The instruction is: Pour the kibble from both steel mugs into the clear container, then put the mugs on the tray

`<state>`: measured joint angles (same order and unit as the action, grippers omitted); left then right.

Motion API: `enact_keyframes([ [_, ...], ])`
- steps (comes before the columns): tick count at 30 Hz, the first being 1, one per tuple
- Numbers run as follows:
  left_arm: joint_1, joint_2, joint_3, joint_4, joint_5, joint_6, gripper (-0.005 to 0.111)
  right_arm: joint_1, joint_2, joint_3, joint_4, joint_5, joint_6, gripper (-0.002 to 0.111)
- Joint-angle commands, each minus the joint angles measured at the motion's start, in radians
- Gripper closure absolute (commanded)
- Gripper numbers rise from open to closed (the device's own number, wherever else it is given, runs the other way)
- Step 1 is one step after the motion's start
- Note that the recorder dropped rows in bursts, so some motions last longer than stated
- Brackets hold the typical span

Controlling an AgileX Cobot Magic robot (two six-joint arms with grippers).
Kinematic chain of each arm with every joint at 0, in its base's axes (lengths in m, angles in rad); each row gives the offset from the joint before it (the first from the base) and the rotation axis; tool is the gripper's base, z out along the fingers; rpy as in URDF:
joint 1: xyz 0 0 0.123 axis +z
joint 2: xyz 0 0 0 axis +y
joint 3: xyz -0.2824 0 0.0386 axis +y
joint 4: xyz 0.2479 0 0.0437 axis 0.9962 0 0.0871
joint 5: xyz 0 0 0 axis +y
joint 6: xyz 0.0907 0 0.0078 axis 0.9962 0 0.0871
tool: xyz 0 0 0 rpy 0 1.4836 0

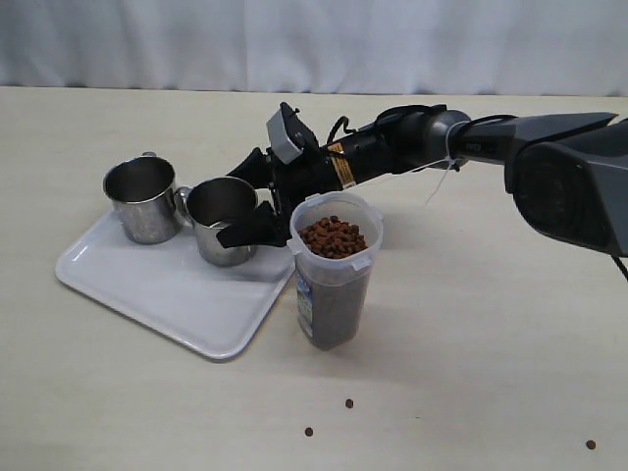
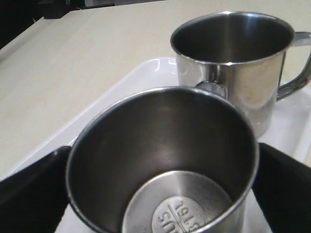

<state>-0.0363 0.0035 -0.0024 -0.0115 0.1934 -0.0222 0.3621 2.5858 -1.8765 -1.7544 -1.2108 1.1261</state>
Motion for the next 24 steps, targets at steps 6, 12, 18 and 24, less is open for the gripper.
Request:
enact_keyframes([
  [6, 0.001, -0.003, 0.002, 0.000, -0.005, 0.000, 0.107, -0.028, -0.029, -0.004, 0.010, -0.010, 0.020, 0.028],
  [12, 0.001, -0.003, 0.002, 0.000, -0.005, 0.000, 0.107, -0.048, -0.074, -0.004, 0.010, -0.010, 0.040, 0.028],
  [18, 0.001, -0.003, 0.002, 0.000, -0.005, 0.000, 0.107, -0.046, -0.116, -0.004, 0.010, -0.010, 0.065, 0.028],
  [24, 0.001, -0.003, 0.002, 0.000, -0.005, 0.000, 0.107, -0.058, -0.188, -0.004, 0.010, -0.010, 0.102, 0.033],
])
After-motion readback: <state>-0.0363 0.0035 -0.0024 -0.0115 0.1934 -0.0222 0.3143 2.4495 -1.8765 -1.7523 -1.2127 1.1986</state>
